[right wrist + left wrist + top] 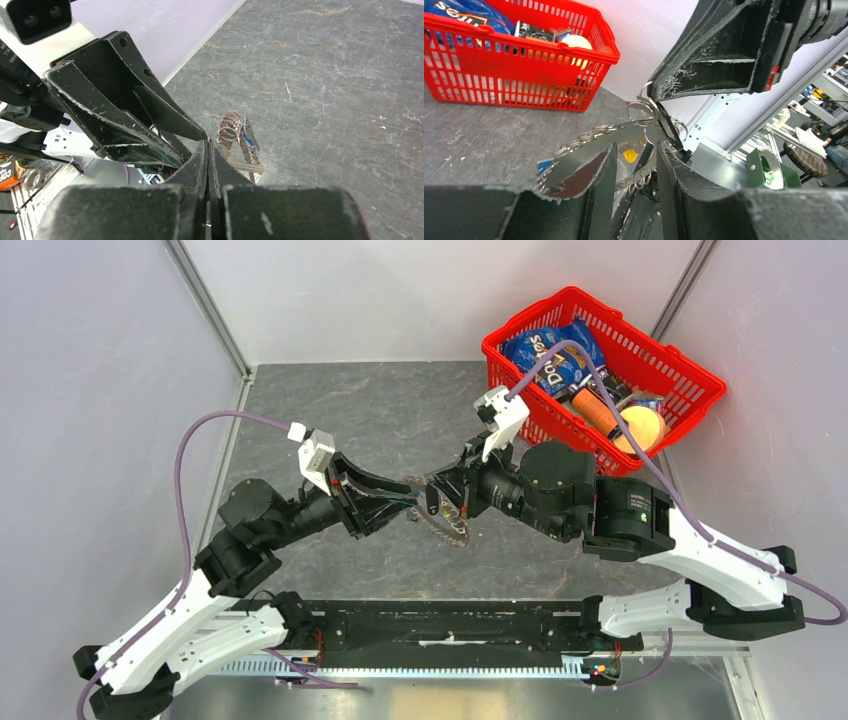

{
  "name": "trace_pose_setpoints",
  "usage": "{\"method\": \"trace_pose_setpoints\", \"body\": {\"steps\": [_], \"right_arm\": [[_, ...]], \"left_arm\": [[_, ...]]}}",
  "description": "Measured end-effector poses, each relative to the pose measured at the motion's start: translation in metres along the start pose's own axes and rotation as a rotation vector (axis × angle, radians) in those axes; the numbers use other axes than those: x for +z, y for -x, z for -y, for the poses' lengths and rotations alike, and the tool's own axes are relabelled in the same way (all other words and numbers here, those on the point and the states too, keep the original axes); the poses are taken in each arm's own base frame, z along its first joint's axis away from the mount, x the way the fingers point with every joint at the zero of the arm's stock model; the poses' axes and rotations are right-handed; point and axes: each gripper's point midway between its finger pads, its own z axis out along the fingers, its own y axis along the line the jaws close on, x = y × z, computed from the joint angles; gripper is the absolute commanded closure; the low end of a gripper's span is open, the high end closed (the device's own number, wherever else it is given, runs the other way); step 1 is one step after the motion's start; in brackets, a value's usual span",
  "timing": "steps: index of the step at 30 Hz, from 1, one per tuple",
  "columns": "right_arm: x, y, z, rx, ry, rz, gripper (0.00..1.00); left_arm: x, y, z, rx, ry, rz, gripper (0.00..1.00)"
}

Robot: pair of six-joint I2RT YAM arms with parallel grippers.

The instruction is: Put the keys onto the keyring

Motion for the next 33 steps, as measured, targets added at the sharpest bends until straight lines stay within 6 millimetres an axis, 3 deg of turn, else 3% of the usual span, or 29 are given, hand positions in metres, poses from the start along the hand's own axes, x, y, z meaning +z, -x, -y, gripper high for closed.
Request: {"method": "trace_pose_setpoints", "body": {"steps": [9,33], "right_arm": [[0.004,-0.003,0.001,0.033,-0.007,0.012,1.0],[0.019,-0.002,-0.004,0.061,-0.018,0.03,1.0]], "left_arm": [[0.006,0.002,0.006,0.008,-0.046,0.005,0.55],[0.008,0.0,-0.004,0.029,-0.003,0.011,0.52]]}}
